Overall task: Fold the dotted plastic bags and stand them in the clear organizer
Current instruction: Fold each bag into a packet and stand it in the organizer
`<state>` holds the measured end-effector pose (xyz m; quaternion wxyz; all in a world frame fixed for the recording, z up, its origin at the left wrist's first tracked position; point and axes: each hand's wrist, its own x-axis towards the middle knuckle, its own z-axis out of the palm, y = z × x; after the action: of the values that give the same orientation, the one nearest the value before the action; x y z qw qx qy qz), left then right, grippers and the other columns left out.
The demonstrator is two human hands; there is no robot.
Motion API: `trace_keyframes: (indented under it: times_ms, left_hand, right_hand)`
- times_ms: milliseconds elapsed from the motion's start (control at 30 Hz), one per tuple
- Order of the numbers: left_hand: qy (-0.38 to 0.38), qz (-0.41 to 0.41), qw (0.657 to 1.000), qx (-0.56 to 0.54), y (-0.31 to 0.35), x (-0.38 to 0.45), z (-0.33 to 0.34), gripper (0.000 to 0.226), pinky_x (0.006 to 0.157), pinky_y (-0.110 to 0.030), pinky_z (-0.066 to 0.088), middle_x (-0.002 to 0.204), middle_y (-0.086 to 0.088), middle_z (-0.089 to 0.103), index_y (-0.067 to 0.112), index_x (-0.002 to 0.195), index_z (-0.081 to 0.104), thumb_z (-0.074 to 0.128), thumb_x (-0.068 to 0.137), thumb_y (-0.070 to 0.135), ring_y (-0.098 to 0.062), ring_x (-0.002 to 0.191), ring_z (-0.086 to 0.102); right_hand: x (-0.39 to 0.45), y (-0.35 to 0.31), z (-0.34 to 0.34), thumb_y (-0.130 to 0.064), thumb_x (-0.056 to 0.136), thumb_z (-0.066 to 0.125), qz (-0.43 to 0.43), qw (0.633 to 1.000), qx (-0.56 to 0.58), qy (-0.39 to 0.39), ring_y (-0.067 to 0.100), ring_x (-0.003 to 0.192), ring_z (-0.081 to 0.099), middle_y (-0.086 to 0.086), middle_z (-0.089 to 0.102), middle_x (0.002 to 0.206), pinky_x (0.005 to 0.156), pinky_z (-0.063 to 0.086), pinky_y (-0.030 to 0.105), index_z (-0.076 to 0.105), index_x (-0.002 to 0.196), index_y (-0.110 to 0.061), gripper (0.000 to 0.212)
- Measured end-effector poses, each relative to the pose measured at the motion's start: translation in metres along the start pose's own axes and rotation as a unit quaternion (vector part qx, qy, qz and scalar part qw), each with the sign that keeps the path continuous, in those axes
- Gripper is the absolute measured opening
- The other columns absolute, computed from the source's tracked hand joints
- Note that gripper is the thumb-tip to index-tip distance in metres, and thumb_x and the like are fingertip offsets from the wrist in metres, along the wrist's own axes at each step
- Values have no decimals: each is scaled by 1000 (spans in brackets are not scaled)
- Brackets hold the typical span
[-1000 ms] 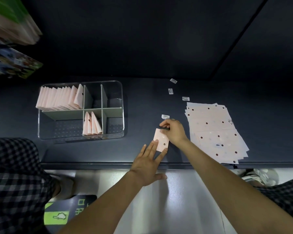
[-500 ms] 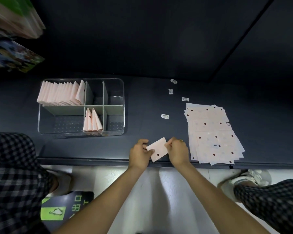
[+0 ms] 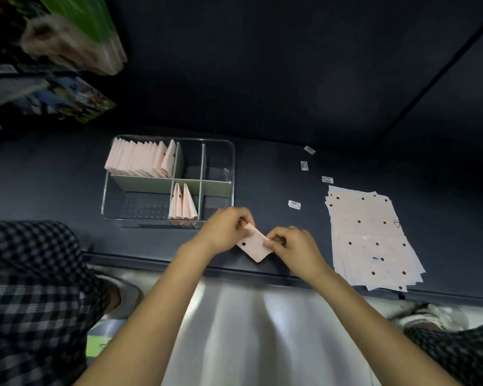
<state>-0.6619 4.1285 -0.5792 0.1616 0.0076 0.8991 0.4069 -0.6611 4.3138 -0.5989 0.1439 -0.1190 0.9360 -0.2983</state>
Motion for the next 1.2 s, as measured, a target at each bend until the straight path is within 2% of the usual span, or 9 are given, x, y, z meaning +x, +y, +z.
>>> trace_keyframes:
  times_ms: [100,167,233,367,500,633,800,1000,1200]
  left_hand:
    - [185,-29,980,61,-20,-5,-23,14,83,-34,42,92,-5,54,19,96,66,62,88,30,-22,94,50]
    - [253,-82,955,129,-35,-9,-33,22,87,-38,38,104,-9,54,20,104,66,53,93,35,-27,102,46]
    - [238,-123,951,157,-48,-11,-37,31,89,-39,38,113,-11,51,20,111,65,44,97,39,-30,106,43]
    - [231,-156,947,161,-64,-11,-35,41,89,-40,37,114,-11,49,20,112,65,34,99,44,-31,106,42]
    - [291,-157,932,147,-77,-12,-39,39,86,-41,35,109,-11,49,17,107,68,39,97,42,-31,103,40]
    - [298,-139,932,151,-86,-10,-37,34,86,-38,28,110,-6,44,22,101,67,49,91,49,-27,102,36]
    - [320,-162,916,177,-88,-1,-28,41,84,-36,27,110,-6,44,17,95,64,57,83,55,-26,103,37]
    - [353,-189,905,145,-91,1,-30,24,83,-38,30,102,-7,48,14,86,68,63,81,36,-28,99,41]
    - [371,-165,909,96,-97,0,-32,18,84,-38,32,103,-7,51,15,86,67,65,83,32,-28,100,43]
  right_hand:
    - [15,-23,3,-24,84,67,26,997,51,53,4,67,56,-10,65,71,63,40,19,70,82,-22,5]
    - [26,-39,7,-22,84,67,54,985,138,84,0,65,57,-13,63,66,60,41,12,67,75,-22,9]
    - [35,-57,13,-21,83,68,76,968,223,86,-5,57,56,-14,62,63,58,41,8,64,69,-24,15]
    - [53,-89,29,-18,84,68,84,956,272,74,0,56,53,-9,61,62,65,46,21,61,66,-24,20]
    - [69,-114,42,-21,83,66,57,984,148,82,9,65,59,-11,61,62,64,45,21,63,71,-21,13]
    - [79,-131,52,-21,84,58,52,994,38,85,23,78,62,2,69,76,72,48,30,61,73,-20,11]
    - [80,-131,54,-23,84,57,66,994,19,89,23,80,62,3,68,78,72,49,30,58,72,-22,12]
    - [82,-137,60,-21,83,59,71,994,29,74,20,78,62,-6,62,67,73,48,28,58,71,-21,11]
    - [87,-151,75,-20,83,54,95,993,-21,69,33,87,62,11,69,87,71,48,31,62,81,-12,12]
